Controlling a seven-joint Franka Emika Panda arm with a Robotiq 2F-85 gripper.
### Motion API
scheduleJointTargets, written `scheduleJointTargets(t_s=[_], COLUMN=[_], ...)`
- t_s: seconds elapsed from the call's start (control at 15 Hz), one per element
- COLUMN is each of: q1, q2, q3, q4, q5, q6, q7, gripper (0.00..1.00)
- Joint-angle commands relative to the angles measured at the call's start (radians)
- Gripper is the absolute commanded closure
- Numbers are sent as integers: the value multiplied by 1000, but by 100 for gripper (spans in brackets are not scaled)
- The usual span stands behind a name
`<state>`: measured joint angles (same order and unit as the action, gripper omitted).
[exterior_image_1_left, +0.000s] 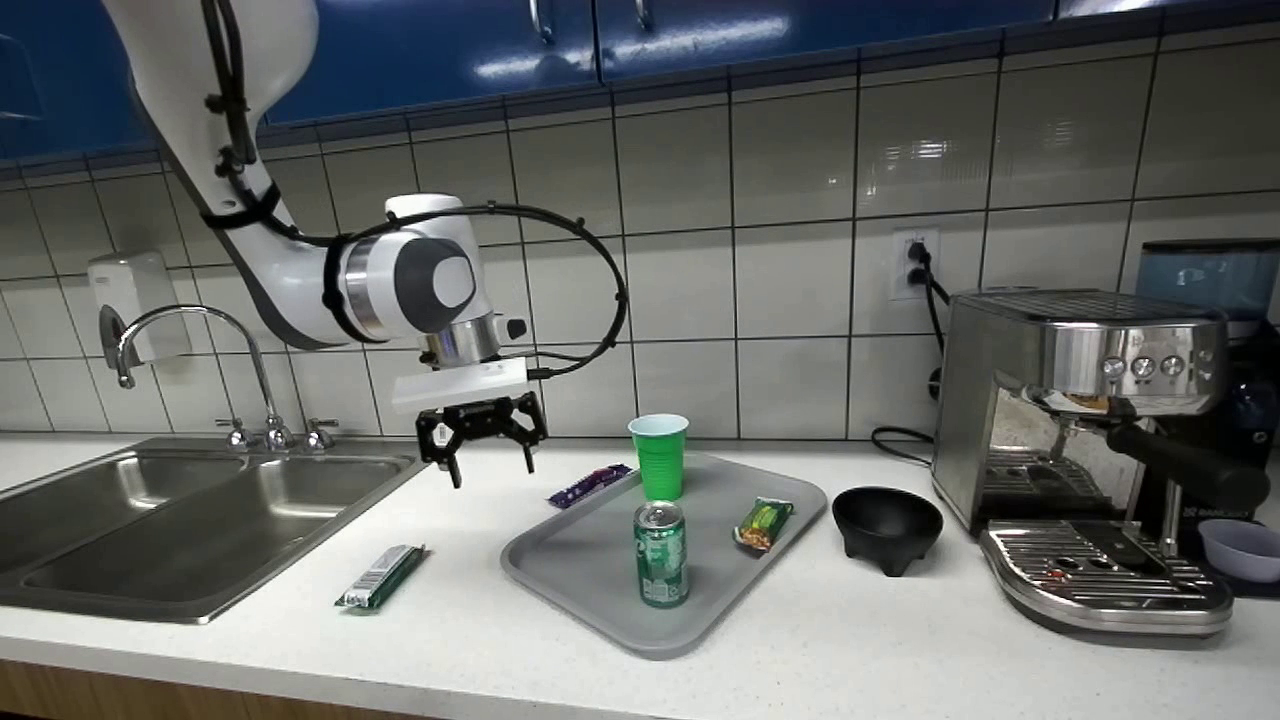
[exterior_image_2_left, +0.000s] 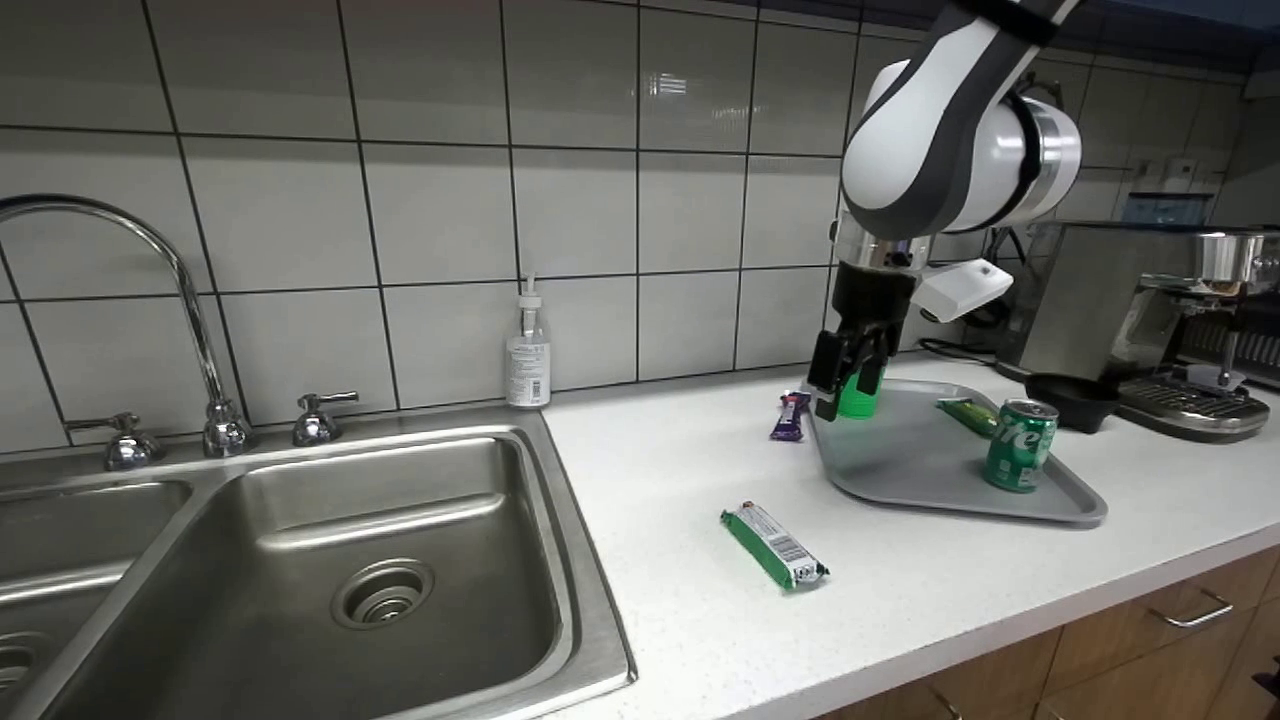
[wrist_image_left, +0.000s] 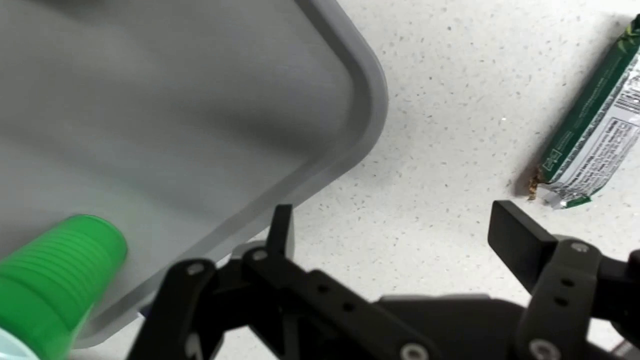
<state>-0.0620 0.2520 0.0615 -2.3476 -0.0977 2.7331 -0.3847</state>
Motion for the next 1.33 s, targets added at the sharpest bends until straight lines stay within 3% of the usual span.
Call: scheduleJointTargets(t_s=[0.0, 0.73, 1.13, 1.27], q1=[2, 5, -6, 8], q2=[0, -11, -94, -137], q3=[9, 26, 108, 108], q4=[-1, -21, -107, -147], q5=[15, 35, 213, 233], q6=[-2, 23, 30, 15], q7=[-9, -12, -27, -5], gripper=[0, 0, 0, 0])
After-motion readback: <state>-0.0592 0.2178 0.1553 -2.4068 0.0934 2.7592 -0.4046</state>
